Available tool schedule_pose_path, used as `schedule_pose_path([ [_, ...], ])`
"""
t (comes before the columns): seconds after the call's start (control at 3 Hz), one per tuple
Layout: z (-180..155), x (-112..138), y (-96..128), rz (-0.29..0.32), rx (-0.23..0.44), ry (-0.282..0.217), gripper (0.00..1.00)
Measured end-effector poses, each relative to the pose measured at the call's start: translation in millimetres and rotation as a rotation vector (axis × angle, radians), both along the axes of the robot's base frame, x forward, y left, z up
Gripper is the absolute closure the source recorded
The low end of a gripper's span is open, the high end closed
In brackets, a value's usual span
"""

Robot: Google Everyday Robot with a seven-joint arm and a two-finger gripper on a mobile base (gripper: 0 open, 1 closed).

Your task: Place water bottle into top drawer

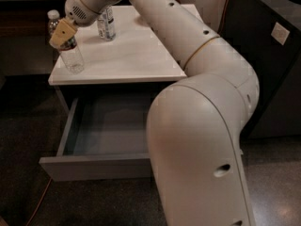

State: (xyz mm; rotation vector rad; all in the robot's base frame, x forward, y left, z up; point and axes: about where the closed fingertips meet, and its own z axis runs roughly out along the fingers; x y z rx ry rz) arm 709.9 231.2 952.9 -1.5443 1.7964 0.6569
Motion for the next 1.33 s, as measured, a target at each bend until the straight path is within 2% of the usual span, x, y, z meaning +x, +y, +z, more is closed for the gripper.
schedule_pose_path([
  [0.33, 4, -4, -5, -0.005, 0.015, 0.007, 0.64],
  [0.67, 23, -23, -29, -0.036, 0.046, 0.008, 0.88],
  [1.0, 42, -55, -57, -0.067, 0.067, 0.018, 1.0],
  [1.33, 50, -93, -87, -0.1, 0.067, 0.035, 1.0],
])
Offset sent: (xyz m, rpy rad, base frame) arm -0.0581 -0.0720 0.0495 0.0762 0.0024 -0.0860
